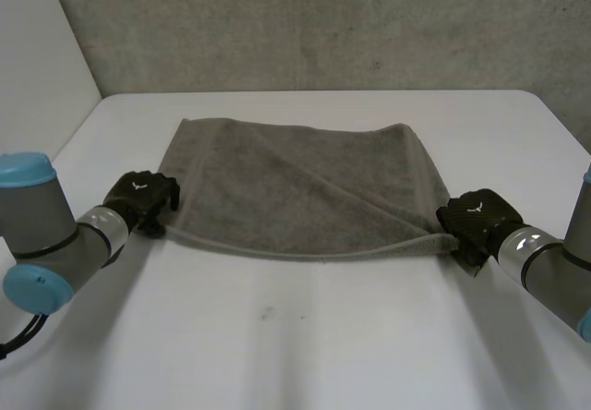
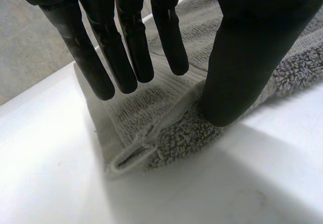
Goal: Fold the laundry
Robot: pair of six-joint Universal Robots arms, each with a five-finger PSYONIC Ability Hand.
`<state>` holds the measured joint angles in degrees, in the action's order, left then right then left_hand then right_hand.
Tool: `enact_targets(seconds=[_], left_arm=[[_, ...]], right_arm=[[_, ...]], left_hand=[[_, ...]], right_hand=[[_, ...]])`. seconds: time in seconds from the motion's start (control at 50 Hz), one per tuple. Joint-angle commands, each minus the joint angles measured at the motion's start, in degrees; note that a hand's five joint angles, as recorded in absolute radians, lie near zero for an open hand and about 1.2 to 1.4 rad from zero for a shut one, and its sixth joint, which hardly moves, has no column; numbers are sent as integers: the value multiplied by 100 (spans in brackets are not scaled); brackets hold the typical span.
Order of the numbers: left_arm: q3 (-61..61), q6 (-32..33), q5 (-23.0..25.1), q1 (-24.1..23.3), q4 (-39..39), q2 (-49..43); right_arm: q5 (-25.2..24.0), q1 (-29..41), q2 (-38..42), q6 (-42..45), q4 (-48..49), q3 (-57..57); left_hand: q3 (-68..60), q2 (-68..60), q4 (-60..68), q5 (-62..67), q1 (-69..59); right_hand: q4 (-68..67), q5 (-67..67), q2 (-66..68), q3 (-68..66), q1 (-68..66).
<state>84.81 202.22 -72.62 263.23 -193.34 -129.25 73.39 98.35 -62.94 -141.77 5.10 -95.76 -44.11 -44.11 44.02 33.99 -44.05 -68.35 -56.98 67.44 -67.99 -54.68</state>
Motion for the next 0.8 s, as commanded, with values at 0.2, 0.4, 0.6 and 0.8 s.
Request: enact_targets(seconds=[0.2,0.4,0.6,0.8], left_arm=[[448,46,-15,9,86,365],[684,544,-68,-8,576,759],[1248,2032,-305,45,3742,2080],[1582,2208,-270,-26,2866,2607]], right_arm=[[26,0,-34,-18,-18,58],[105,9,-316,44,-281,119],[35,-157,-1141,1920,-4073,138],[61,-308,-1247,2489,-3677,268]], left_hand=[[-3580,-3581,3590,3593,-3587],[-3589,-3589,3598,3601,-3595],[-3589,-3589,3598,3601,-3595],[-3589,-3589,3598,3601,-3595]], right_hand=[[-1165,-1302,1256,-1201,-2532],[-1165,-1302,1256,-1201,-2532],[-1165,-1302,1256,-1201,-2532],[-1165,-1302,1256,-1201,-2532]])
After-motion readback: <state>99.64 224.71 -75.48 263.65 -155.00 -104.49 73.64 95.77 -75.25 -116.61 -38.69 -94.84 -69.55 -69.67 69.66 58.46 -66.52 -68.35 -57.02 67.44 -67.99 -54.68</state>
